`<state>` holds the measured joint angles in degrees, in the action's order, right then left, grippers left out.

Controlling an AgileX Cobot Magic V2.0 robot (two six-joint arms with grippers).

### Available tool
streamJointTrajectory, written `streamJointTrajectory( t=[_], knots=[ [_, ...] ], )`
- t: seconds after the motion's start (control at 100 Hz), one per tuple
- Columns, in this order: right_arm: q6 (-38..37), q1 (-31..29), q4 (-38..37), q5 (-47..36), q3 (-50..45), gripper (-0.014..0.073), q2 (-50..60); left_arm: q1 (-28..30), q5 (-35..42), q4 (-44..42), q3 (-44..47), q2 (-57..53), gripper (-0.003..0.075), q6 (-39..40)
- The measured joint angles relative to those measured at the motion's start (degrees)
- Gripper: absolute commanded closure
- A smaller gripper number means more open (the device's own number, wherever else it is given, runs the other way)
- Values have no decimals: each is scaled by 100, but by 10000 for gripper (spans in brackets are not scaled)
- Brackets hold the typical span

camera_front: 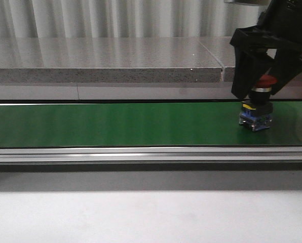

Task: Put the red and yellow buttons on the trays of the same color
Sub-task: 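Grasp the red button on the conveyor with the right gripper, then place the red button into the red tray and open the right gripper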

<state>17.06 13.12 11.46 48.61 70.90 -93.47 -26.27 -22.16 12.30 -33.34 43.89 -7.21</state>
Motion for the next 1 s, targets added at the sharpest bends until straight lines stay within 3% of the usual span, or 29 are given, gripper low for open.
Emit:
streamJointTrajectory(
  t=[0.11,0.22,0.37,0.54,1.0],
  knots=[
    [0,0,0,-37,11,433,0,0,0,0,0,0,741,0],
    [0,0,0,-80,11,512,0,0,0,0,0,0,741,0],
    [0,-43,0,-140,46,516,64,0,0,0,0,0,741,0],
    [-143,-523,0,-314,129,516,446,0,0,0,0,0,741,0],
    [-209,-3031,0,-756,169,516,765,0,0,0,0,0,741,0]
  ],
)
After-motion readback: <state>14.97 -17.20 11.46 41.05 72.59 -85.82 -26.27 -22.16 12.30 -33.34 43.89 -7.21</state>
